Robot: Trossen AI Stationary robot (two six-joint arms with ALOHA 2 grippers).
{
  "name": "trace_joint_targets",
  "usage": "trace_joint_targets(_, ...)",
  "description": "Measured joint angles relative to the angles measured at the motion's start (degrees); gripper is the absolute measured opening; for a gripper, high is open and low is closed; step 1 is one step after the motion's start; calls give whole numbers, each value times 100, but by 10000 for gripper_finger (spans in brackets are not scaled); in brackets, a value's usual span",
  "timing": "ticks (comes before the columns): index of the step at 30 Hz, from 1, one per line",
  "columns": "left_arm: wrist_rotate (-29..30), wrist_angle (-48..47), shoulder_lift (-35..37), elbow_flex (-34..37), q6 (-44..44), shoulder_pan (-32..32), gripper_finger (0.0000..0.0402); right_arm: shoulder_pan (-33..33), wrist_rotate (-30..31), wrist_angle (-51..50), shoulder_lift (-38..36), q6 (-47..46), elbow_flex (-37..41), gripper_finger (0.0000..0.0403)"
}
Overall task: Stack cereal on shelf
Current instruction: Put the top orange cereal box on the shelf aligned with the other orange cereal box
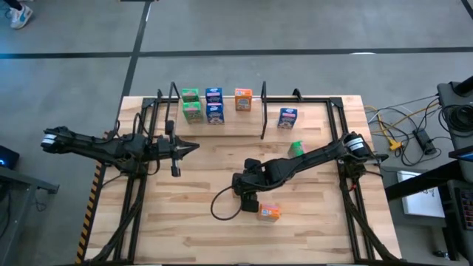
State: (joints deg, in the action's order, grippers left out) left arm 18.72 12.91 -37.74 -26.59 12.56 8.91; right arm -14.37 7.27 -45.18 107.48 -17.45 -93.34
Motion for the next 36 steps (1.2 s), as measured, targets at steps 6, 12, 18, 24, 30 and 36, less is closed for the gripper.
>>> trace_joint_targets(6,0,0,-2,0,2,0,0,2,-22,0,-3,33,0,174)
trace_joint_targets(12,0,0,0,0,2,0,0,46,-27,-2,-137,160,4,171)
trace_joint_targets(18,0,24,0,0,4,0,0,304,-19,-121,-473,500,-66,171)
trace_joint_targets(24,24,43,-2,0,4,0,0,783,-15,-475,-553,1294,-693,171)
trace_joint_targets(30,26,43,0,0,14,0,0,1384,-16,-729,-523,2394,-1394,171)
trace_joint_targets(36,26,39,-2,0,28,0,0,2138,40,-833,-514,3433,-1779,171)
